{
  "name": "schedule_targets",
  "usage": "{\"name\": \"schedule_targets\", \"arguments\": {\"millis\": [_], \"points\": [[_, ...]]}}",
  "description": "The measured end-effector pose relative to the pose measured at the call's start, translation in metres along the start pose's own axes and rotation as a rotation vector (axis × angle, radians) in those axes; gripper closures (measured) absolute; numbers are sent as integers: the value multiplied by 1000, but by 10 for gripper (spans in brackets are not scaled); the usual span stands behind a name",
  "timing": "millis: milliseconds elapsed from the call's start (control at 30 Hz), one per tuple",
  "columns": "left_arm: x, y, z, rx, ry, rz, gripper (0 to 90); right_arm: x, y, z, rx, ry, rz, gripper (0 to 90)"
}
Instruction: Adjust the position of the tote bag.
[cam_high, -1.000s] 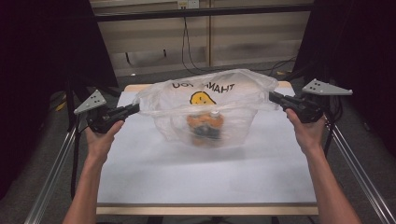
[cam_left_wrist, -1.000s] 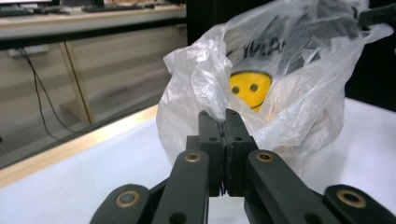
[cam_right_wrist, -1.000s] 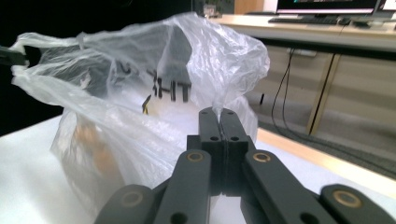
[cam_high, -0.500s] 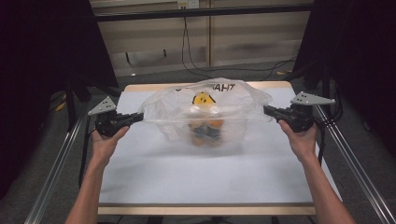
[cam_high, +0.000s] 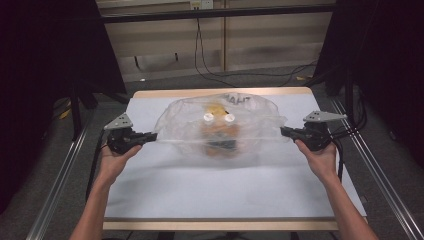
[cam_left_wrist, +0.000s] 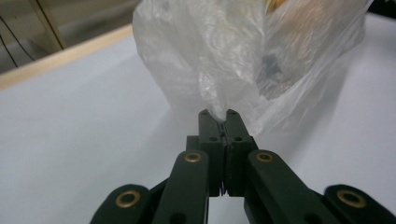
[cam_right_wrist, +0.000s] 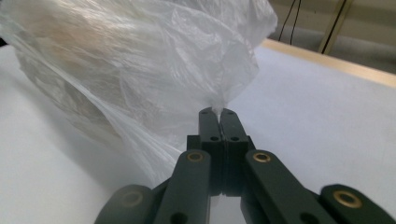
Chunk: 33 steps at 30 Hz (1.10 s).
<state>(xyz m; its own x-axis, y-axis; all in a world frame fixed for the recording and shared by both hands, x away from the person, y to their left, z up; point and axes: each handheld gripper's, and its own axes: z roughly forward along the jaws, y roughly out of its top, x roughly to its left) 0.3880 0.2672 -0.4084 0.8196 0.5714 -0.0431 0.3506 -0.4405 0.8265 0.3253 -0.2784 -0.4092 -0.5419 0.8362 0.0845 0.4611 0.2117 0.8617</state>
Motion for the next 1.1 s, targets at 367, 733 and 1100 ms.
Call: {"name": "schedule_targets", "arguments": {"millis": [367, 733, 1100], "points": [[5, -13, 30, 117, -5, 1, 890, -12, -19, 24, 99, -7, 23, 900], [9, -29, 45, 176, -23, -19, 890, -13, -35, 41, 187, 21, 5, 900], [8, -43, 57, 245, -31, -11, 889, -11, -50, 57, 296, 31, -19, 900]]}}
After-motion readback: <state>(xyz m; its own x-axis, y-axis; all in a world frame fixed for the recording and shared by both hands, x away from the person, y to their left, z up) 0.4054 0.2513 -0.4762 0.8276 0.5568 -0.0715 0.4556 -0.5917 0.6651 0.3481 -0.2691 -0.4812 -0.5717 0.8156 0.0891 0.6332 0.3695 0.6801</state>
